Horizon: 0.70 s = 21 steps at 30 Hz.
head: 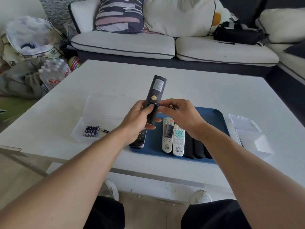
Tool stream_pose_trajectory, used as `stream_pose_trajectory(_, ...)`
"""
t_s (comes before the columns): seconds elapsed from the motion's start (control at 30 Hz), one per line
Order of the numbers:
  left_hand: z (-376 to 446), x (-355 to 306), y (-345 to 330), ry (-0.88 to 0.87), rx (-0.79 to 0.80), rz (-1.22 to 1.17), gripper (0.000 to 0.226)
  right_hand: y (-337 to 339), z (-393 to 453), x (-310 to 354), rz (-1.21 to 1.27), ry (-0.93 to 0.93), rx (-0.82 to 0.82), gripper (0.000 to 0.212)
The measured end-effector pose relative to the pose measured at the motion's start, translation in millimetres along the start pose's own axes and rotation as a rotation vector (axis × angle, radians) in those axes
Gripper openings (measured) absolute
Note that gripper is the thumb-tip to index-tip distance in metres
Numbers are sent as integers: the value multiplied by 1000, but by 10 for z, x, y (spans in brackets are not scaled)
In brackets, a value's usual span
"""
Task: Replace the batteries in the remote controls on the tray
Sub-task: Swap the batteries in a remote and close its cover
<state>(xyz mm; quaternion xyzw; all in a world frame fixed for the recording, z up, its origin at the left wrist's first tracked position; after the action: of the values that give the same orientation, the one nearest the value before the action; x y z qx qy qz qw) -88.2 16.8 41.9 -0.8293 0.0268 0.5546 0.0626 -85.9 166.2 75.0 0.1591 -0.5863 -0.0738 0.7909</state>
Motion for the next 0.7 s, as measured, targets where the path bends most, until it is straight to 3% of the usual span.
stream_pose_trajectory(0.2, -5, -3, -6, 16, -103, -43, 36, 22, 23, 105, -106, 67, -11, 11)
stream_pose_trajectory(0.47, -54, -36, -101, 34, 12, -230, 27, 155, -17, 127, -126, 88, -39, 12)
stream_pose_trajectory(0.7, -132, -95, -157, -24, 21, -176, 25, 210, -49, 196, -190, 126, -60, 17)
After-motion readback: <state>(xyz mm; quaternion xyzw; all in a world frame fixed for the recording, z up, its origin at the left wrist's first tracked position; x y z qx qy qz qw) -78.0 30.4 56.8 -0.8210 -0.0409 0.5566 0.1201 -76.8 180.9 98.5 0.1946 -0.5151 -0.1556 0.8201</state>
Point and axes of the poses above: each hand's wrist, its own z-axis towards the middle knuckle, its own y-axis out of the back of the hand, x = y × z, the point moved 8 cm from there along z, towards the middle knuckle, and after that the axes turned 13 degrees about y, right-handed, at the moved point
